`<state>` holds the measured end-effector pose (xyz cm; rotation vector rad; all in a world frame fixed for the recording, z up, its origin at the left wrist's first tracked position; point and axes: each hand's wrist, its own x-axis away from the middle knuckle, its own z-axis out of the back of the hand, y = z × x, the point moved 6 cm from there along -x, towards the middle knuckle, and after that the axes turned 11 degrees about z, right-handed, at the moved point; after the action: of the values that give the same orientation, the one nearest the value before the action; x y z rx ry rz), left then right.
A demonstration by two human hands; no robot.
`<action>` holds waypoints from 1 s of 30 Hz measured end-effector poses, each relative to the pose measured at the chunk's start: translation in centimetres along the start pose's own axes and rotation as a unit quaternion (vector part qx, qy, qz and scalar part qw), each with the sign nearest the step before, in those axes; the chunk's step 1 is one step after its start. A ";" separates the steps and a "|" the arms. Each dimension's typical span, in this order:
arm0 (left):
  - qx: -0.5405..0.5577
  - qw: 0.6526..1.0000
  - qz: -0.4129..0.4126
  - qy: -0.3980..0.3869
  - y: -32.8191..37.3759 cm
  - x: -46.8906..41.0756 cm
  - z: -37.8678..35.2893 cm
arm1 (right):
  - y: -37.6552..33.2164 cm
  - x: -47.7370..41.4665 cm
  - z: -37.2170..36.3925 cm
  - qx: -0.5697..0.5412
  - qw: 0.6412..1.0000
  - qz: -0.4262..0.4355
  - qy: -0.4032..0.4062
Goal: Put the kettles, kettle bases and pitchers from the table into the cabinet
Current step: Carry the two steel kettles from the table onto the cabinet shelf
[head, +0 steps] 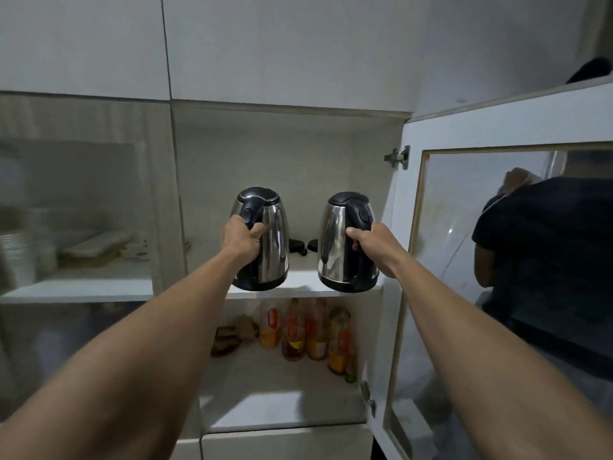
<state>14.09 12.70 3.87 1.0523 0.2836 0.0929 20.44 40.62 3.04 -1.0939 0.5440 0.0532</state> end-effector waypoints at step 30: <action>-0.030 0.999 -0.002 -0.016 1.9 -31.8 -20.1 | 19.4 -32.6 -5.0 0.014 0.994 -0.035 0.098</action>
<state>-21.83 23.91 2.13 0.9935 0.2519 0.0799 -15.77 52.70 -0.27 -1.0961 0.6800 -0.1245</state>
